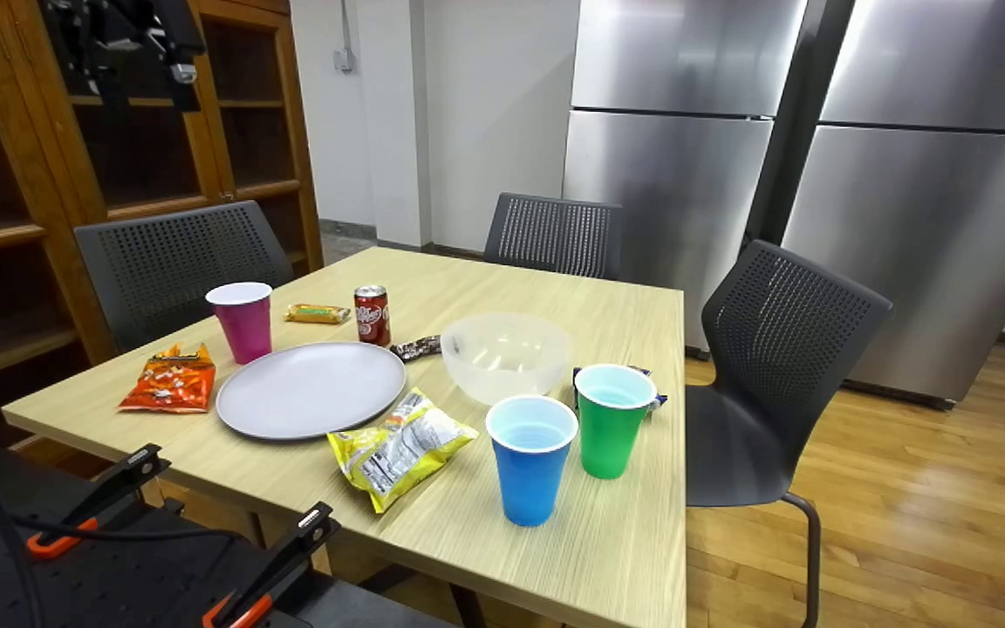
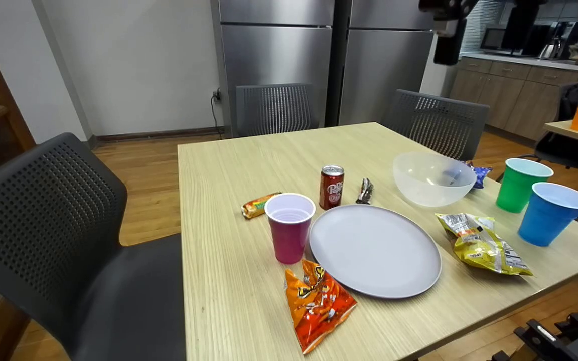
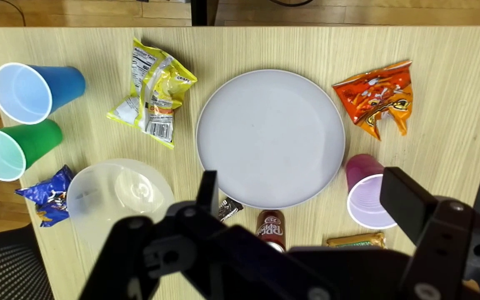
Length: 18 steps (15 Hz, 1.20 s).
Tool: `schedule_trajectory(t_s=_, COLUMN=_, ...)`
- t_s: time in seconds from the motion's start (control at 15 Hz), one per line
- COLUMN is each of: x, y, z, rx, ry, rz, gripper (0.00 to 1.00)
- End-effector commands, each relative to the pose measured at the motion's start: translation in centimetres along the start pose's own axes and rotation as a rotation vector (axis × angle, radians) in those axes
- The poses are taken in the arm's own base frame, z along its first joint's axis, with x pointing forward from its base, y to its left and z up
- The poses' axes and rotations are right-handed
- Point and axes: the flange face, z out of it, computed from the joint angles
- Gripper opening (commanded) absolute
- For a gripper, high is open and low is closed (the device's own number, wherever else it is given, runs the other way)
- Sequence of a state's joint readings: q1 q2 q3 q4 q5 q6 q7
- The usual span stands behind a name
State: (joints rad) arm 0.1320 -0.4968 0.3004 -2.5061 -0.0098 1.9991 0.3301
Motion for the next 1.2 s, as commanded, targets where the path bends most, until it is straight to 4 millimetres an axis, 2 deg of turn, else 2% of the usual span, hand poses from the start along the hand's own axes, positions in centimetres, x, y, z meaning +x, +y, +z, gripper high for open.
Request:
schedule_trajectory(t_s=0.0, x=2.5, y=-0.4, z=1.2, rx=0.012, ry=-0.015, rz=-0.012, gripper=1.0)
schedule_trajectory(t_s=0.8, x=6.8, y=-2.3, z=6.1, rx=0.048, ry=-0.124, rz=-0.02, gripper=1.0)
schedule_trajectory(t_s=0.87, x=7.0, y=-2.3, z=6.4, rx=0.046, ry=-0.133, rz=-0.02, gripper=1.0)
schedule_trajectory(t_s=0.93, x=5.9, y=-1.9, z=6.3, rx=0.052, ry=-0.119, rz=-0.015, gripper=1.0)
schedule_trajectory(t_s=1.13, x=6.1, y=-1.9, z=6.9, rx=0.053, ry=-0.134, rz=-0.014, gripper=1.0)
